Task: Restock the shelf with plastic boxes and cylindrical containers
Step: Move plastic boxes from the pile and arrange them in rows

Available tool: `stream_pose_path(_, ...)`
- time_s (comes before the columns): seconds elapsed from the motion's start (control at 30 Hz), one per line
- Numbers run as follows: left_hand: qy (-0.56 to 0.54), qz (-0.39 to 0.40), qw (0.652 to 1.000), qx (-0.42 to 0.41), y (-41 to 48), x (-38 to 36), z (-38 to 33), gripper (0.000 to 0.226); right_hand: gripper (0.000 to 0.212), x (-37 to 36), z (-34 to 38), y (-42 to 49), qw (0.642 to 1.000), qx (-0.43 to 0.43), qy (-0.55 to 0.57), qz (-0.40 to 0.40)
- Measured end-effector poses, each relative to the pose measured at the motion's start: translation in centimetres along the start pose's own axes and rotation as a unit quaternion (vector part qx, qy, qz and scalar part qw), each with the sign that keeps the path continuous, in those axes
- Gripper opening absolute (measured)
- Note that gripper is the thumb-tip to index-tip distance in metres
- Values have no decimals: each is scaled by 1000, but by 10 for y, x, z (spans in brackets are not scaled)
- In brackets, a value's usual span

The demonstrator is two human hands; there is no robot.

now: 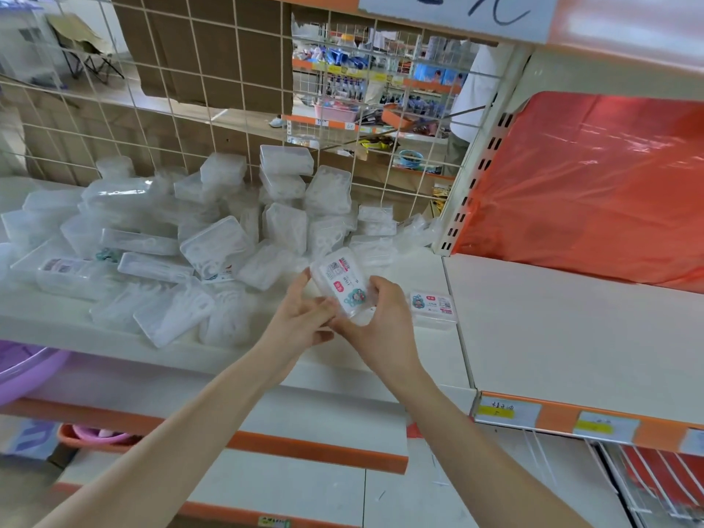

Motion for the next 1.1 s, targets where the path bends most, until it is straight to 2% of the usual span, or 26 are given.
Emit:
stream_pose_path(0.1, 49, 0, 999, -9, 3, -6, -5, 43, 73, -7, 0, -9, 998, 47, -11, 34)
stream_pose_path(0.23, 159, -17, 987, 25, 14, 2, -9, 59, 70, 0, -7, -11, 996, 55, -16, 71)
stream_pose_path(0.37, 250, 54, 967, 15, 21, 8, -18, 47, 71, 20, -13, -4, 994, 78, -48, 61)
stream_pose_path(0.5, 292, 117, 949, 23, 23, 2, -22, 34, 75, 38, -17, -4, 977, 131, -115, 127)
stream_pose_path(0.6, 288, 157, 944, 24, 22, -15, -20, 27, 66, 47, -16, -9, 962, 186, -137, 147)
stream_pose_path(0.73, 269, 135, 953, 41, 26, -36, -9, 33, 57, 58, -24, -15, 960, 188, -162, 131)
stream_pose_path(0.83, 319, 99, 943, 14, 27, -50, -3, 35, 56, 68, -38, -17, 961, 171, -181, 120)
stream_pose_path(0.93, 391, 63, 916, -54, 28, -61, -2, 35, 55, 78, -49, -16, 966, 148, -185, 99)
stream_pose_path(1.1, 546, 45, 822, -154, 35, -72, 4, 37, 53, 97, -65, -17, 975, 103, -189, 63)
Point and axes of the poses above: each hand's wrist, its own y-axis towards the middle knuckle, its own x-axis out of the back of the hand, z = x × y, the point moved 2 cm from there along y, towards the middle knuckle, and after that the axes turned 8 degrees about y, right-handed, at the moved point
